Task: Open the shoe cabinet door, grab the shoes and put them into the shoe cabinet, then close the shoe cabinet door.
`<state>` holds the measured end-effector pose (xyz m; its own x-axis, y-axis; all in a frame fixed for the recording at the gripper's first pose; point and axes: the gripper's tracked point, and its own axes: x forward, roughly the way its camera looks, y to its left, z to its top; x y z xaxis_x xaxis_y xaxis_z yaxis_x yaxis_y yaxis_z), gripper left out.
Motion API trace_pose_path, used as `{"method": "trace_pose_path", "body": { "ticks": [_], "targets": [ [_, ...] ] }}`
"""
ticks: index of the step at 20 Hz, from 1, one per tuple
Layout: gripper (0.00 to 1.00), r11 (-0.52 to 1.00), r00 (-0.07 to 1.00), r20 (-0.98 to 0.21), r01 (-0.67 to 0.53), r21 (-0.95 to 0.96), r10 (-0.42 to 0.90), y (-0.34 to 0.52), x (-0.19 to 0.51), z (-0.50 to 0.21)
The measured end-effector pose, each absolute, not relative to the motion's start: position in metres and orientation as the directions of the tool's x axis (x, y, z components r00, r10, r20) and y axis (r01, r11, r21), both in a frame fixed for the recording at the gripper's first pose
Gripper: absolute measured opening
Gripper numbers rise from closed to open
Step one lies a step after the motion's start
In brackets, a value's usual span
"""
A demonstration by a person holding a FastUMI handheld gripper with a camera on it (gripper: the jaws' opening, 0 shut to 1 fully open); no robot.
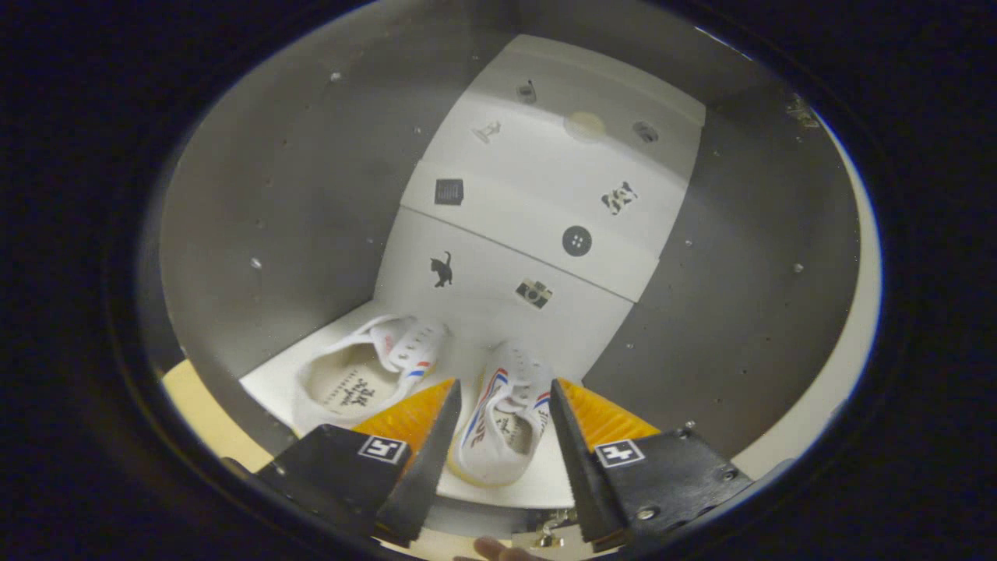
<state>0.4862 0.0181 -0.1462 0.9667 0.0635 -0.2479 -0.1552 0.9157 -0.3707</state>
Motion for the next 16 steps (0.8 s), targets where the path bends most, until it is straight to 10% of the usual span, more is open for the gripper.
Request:
{"method": "trace_pose_path", "body": {
  "ticks": [16],
  "targets": [
    [0.81, 0.976, 0.973, -0.1, -0.214, -0.037, 0.209, -0.024, 0.158, -0.013]
  ]
}}
